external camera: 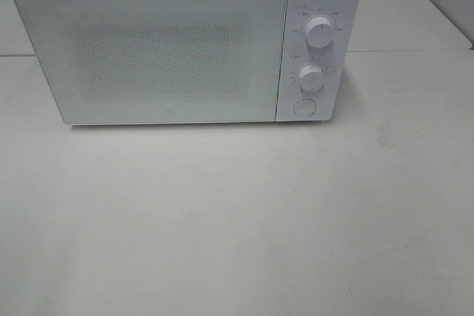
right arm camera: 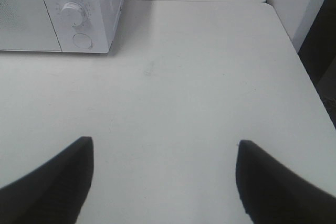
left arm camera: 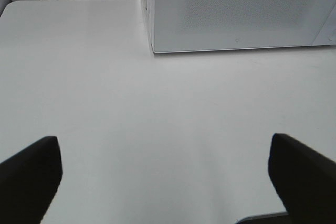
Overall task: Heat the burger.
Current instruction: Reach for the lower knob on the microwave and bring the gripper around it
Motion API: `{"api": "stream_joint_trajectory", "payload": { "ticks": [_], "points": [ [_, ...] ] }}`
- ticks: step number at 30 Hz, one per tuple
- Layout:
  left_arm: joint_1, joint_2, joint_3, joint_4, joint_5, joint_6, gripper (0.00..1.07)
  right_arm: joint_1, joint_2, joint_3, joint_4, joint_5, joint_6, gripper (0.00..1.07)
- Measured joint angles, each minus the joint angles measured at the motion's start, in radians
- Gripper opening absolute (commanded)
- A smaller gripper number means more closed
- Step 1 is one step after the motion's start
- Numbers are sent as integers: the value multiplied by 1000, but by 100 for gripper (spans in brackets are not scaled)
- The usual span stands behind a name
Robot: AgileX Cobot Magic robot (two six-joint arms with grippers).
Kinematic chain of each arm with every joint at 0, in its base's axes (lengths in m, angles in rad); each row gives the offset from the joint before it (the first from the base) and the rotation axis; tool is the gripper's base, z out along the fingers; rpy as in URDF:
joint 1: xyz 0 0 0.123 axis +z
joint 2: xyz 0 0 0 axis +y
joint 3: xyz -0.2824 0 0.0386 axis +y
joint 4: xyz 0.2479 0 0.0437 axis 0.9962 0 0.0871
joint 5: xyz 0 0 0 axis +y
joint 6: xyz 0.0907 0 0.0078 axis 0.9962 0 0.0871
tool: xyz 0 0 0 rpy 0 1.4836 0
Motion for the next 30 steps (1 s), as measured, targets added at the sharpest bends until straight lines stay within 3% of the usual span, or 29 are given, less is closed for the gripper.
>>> {"api": "stream_joint_trajectory", "payload": {
  "ticks": [16, 30],
  "points": [
    [0, 0, 0, 0, 0, 0, 100, 0, 57, -25, 14, -98, 7, 74],
    [0, 0, 0, 0, 0, 0, 100, 0, 288, -25, 24, -418, 7, 74]
  ]
}}
